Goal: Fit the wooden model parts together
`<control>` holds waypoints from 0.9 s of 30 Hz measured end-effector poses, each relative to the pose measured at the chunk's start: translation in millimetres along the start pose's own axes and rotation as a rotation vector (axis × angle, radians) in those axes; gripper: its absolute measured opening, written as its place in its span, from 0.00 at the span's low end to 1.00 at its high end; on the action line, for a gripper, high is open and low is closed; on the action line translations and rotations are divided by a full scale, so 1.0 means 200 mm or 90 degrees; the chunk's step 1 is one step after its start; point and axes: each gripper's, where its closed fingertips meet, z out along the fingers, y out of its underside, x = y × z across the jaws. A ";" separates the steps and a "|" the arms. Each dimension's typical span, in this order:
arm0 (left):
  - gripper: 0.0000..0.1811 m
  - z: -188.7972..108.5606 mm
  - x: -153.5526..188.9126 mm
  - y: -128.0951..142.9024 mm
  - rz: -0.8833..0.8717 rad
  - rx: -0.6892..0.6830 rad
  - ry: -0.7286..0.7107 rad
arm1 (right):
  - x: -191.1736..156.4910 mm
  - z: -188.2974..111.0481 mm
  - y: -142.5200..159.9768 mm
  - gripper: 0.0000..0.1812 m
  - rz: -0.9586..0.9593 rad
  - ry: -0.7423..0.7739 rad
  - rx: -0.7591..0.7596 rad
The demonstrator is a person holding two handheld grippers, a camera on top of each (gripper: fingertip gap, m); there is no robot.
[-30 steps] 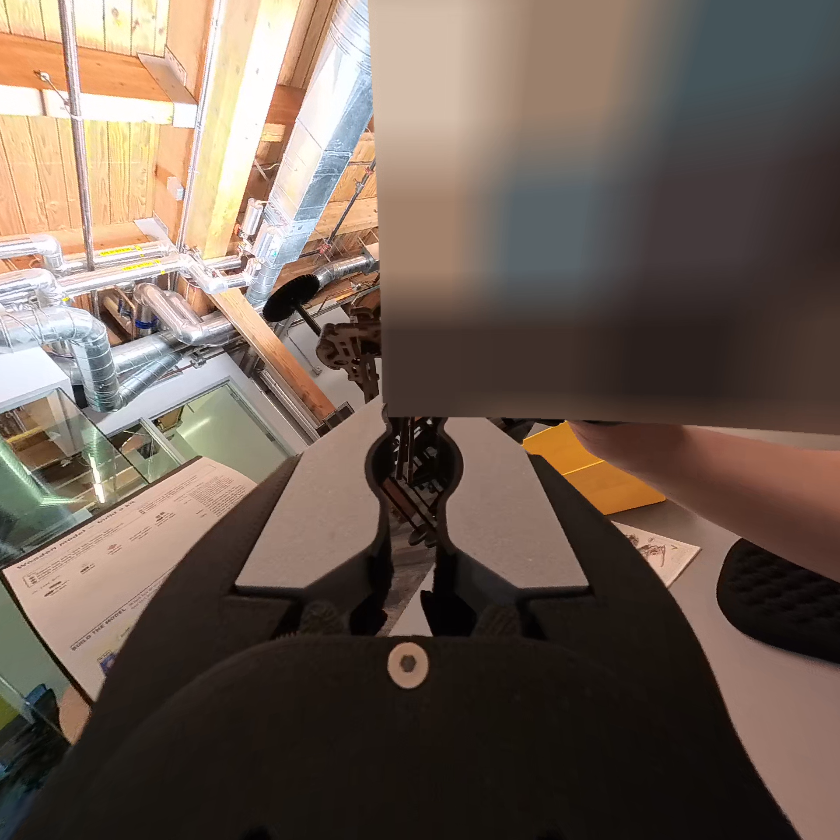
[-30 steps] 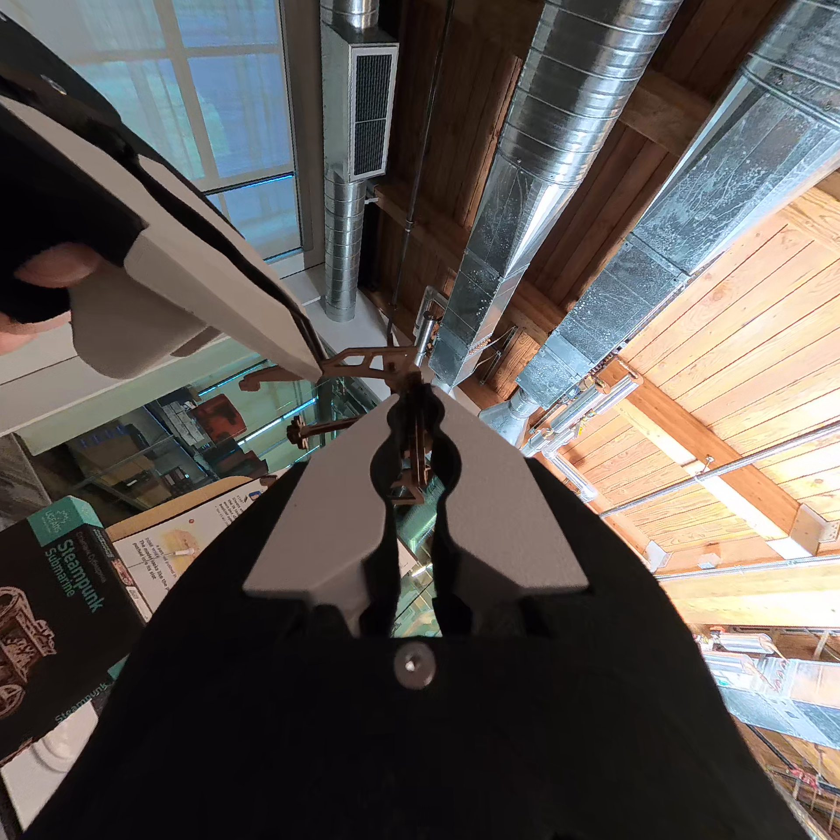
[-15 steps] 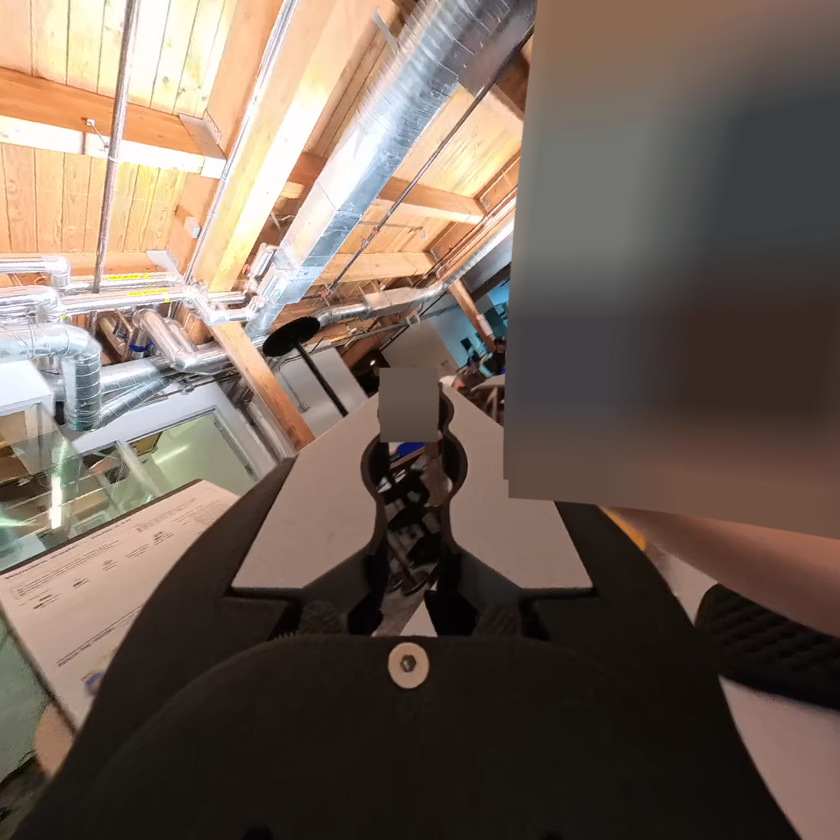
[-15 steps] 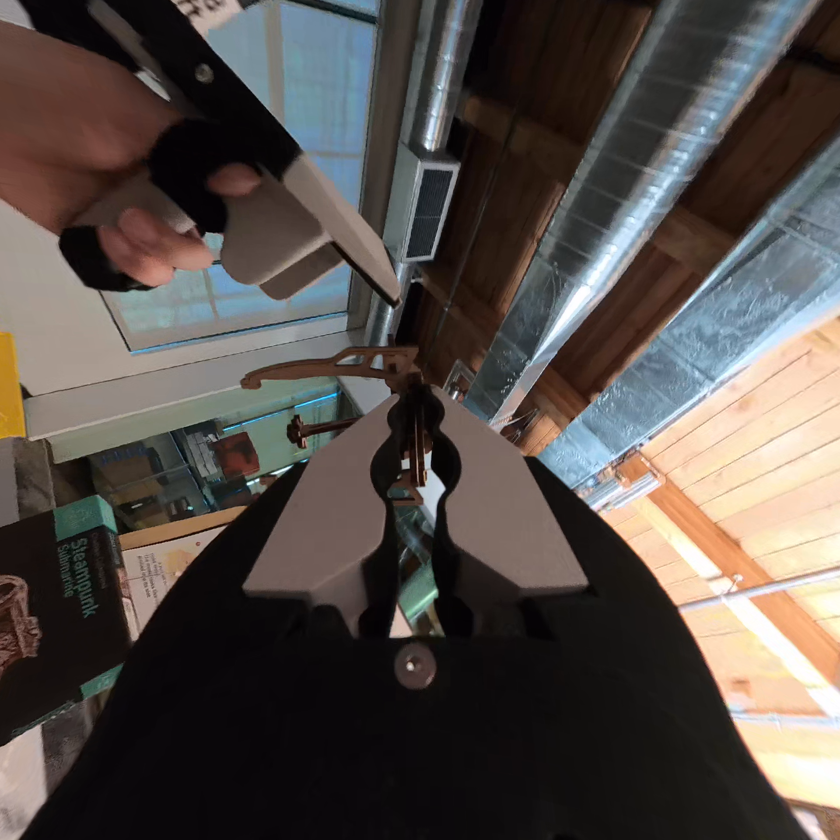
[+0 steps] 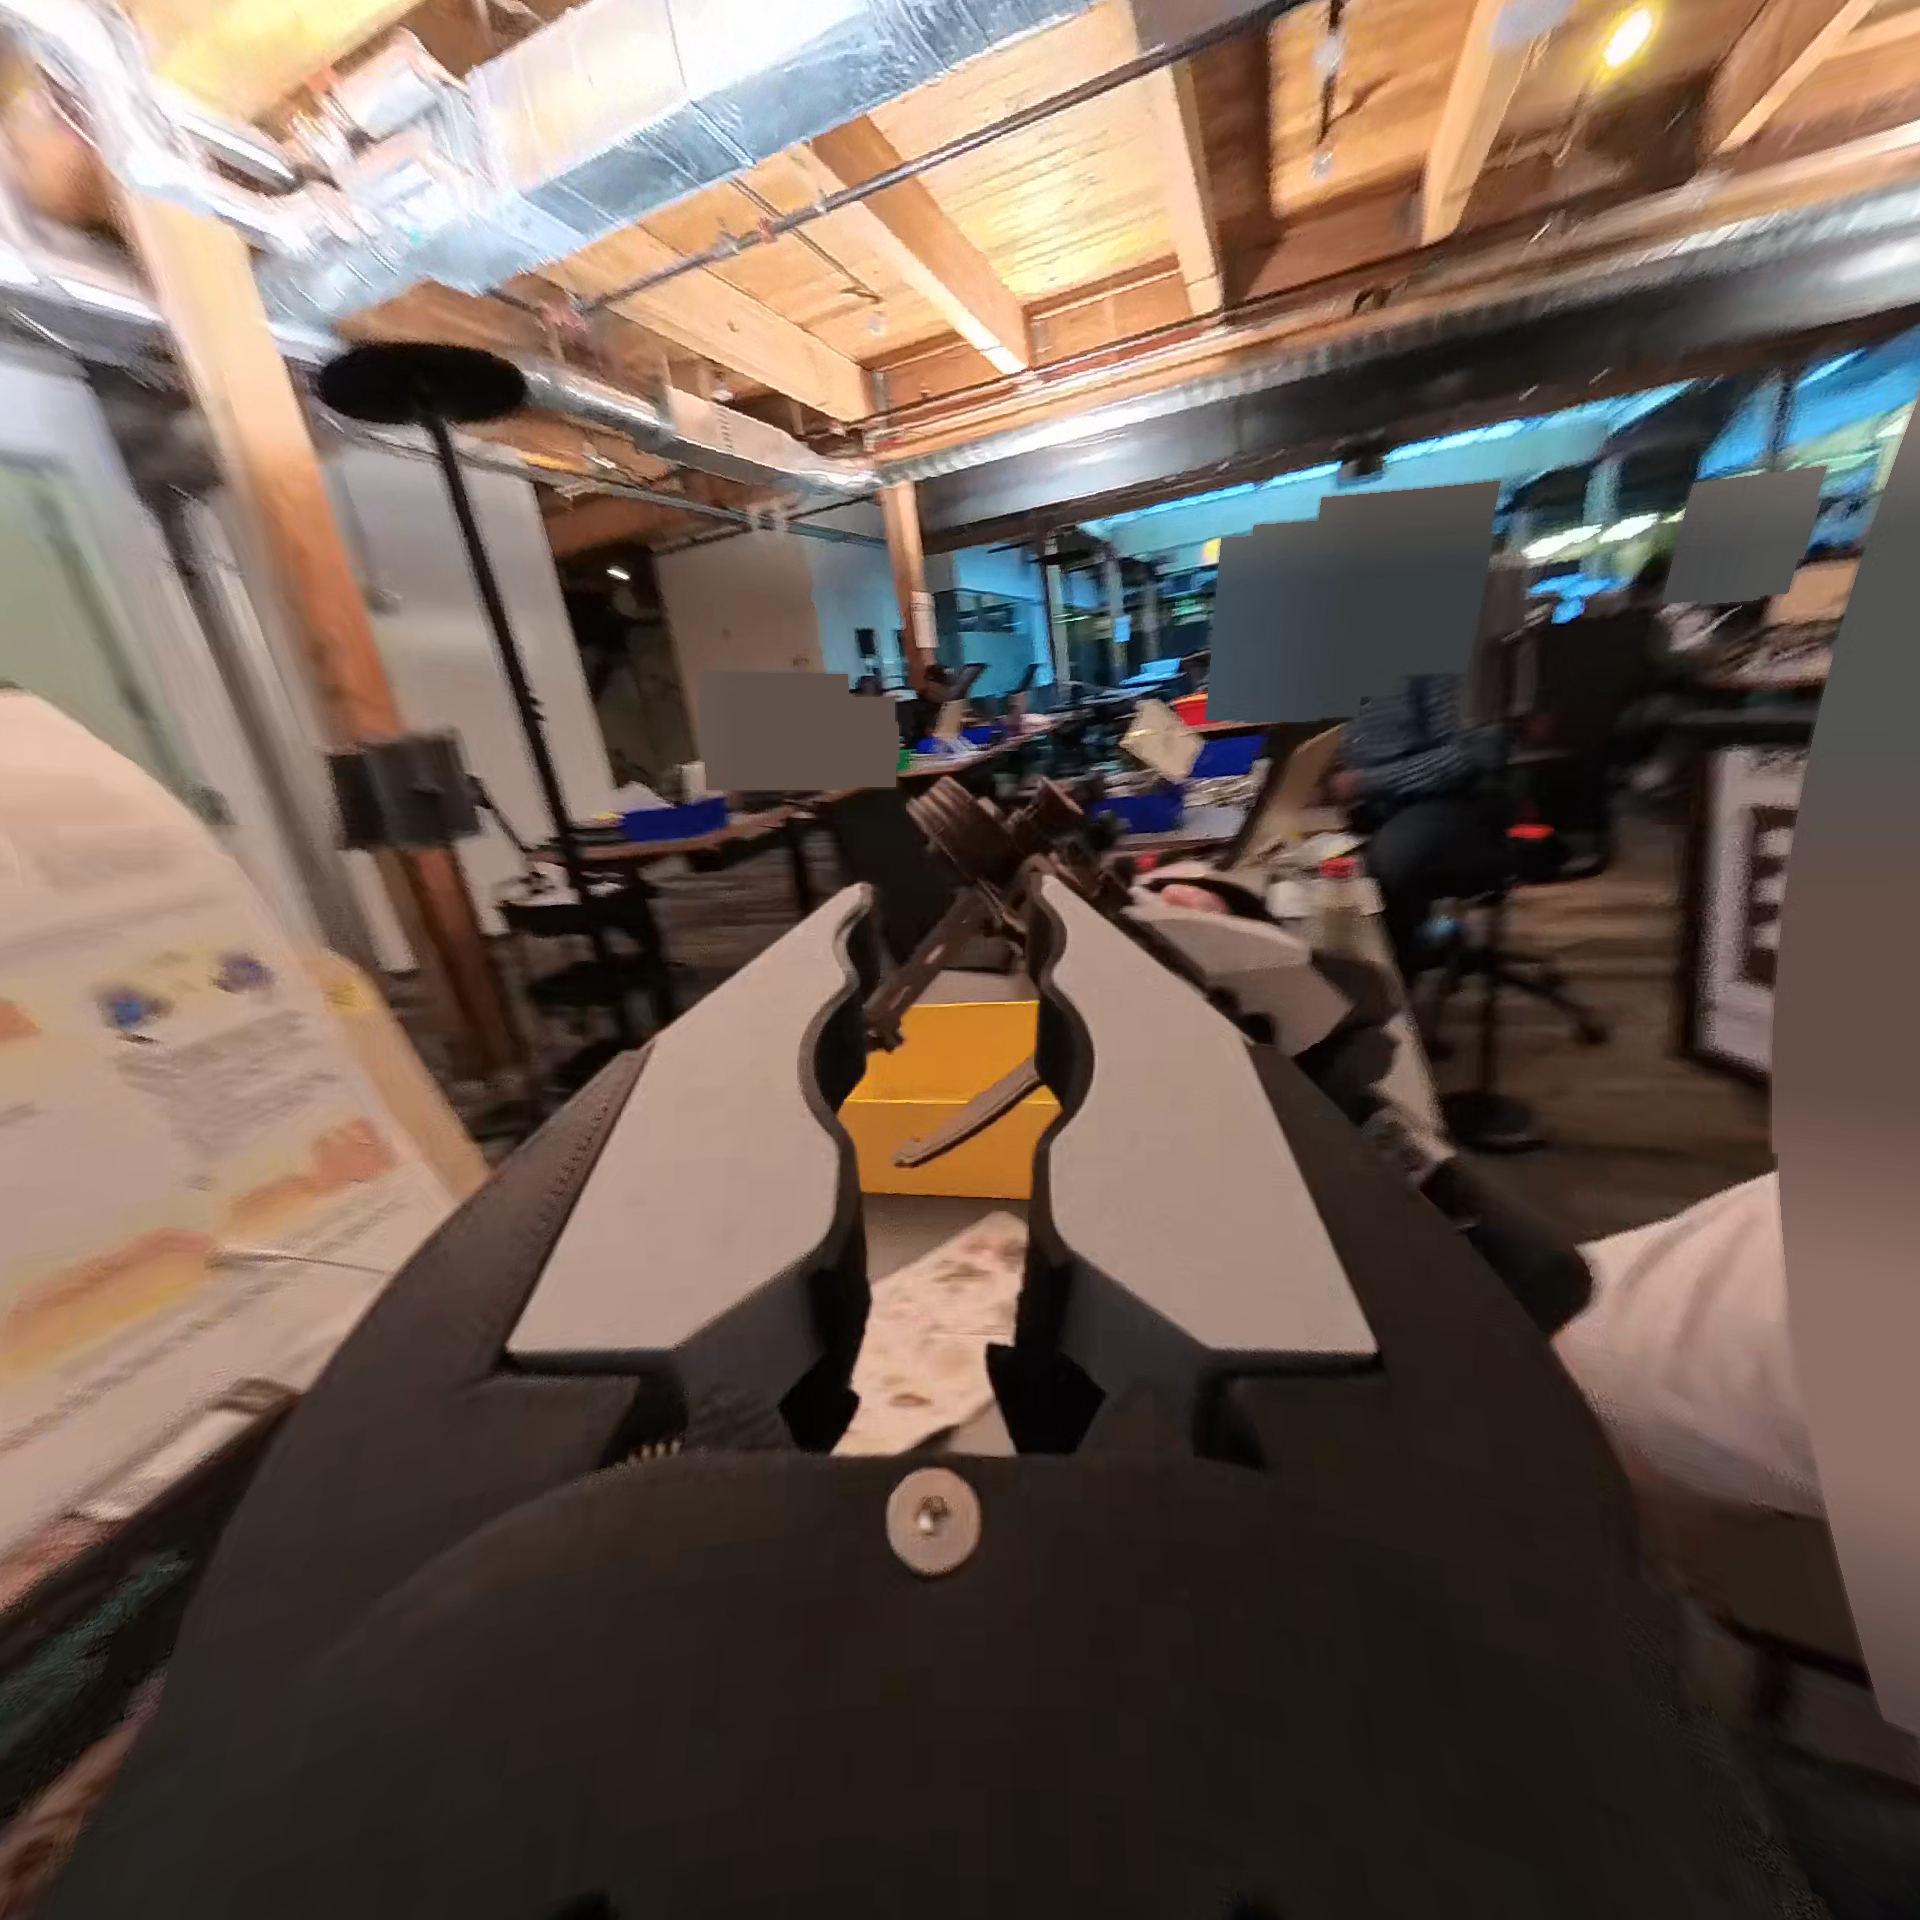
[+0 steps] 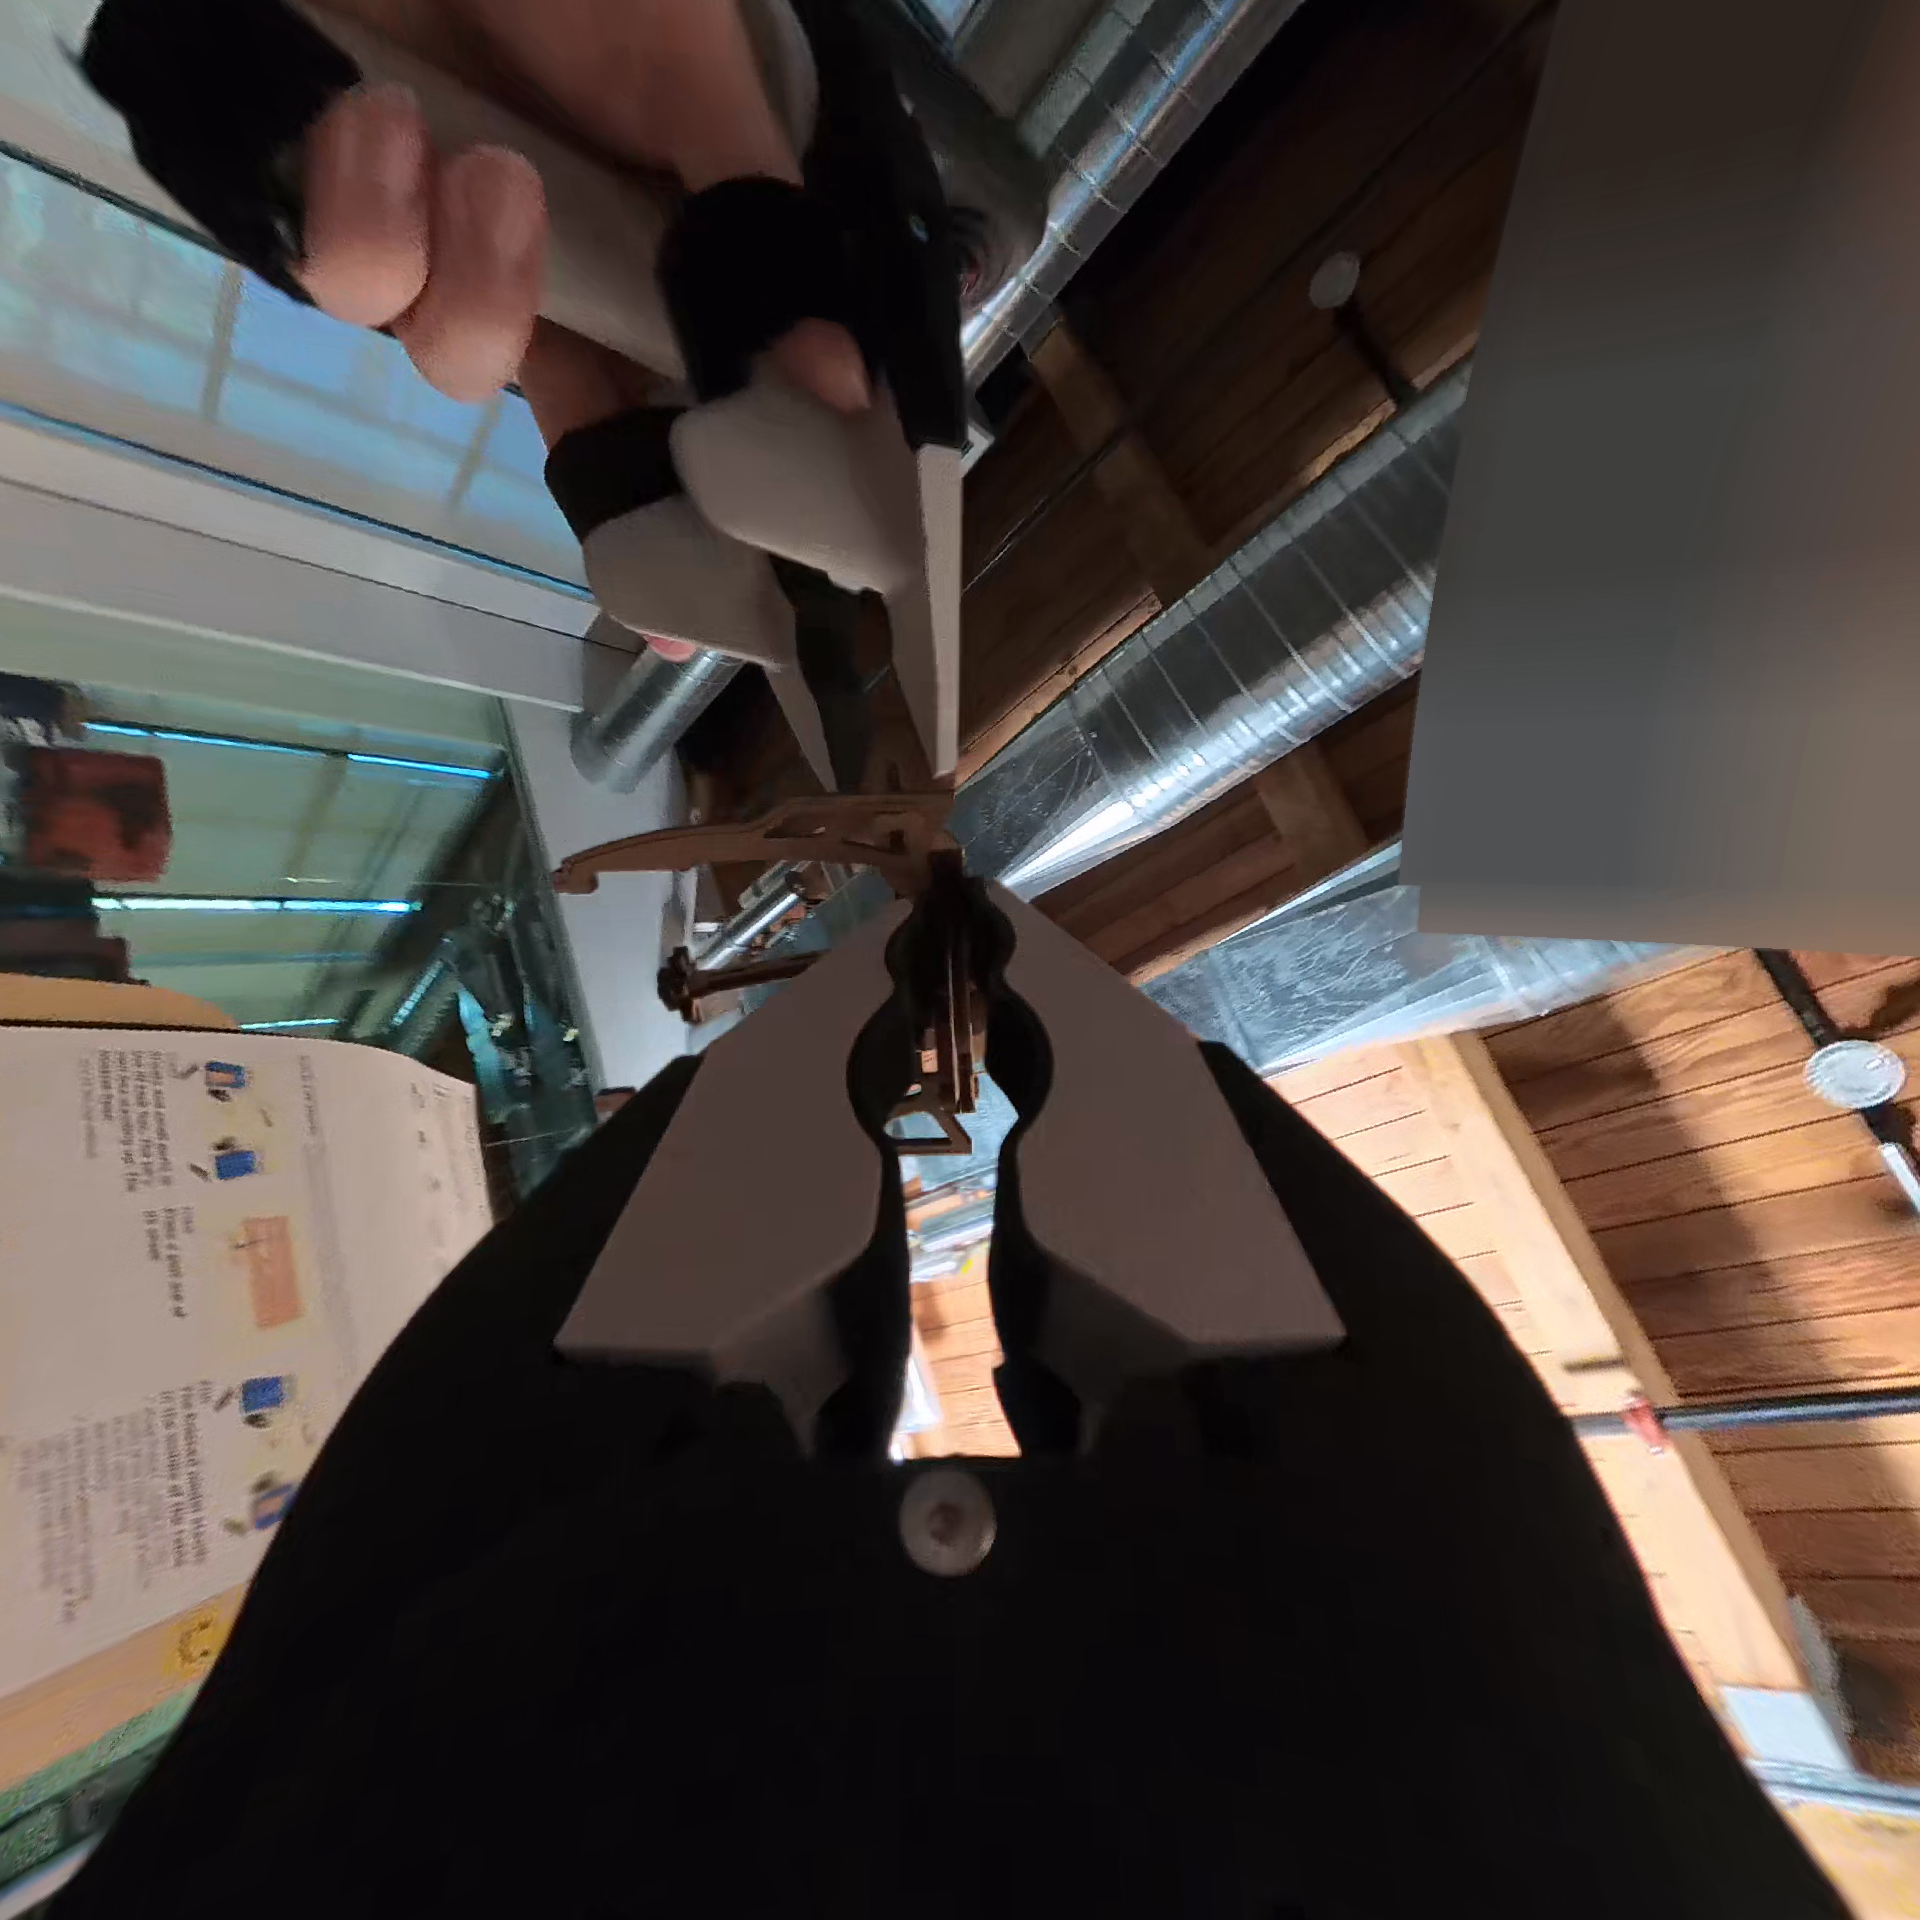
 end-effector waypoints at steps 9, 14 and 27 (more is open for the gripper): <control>0.04 0.01 -0.03 0.07 -0.187 -0.036 0.086 | -0.04 0.00 -0.02 0.02 -0.059 0.003 0.011; 0.06 0.01 -0.08 0.12 -0.217 -0.051 0.096 | -0.10 0.00 -0.01 0.02 -0.064 -0.009 0.017; 0.05 0.11 -0.24 0.30 -0.260 -0.076 0.077 | -0.37 -0.02 0.16 0.04 0.076 -0.098 -0.018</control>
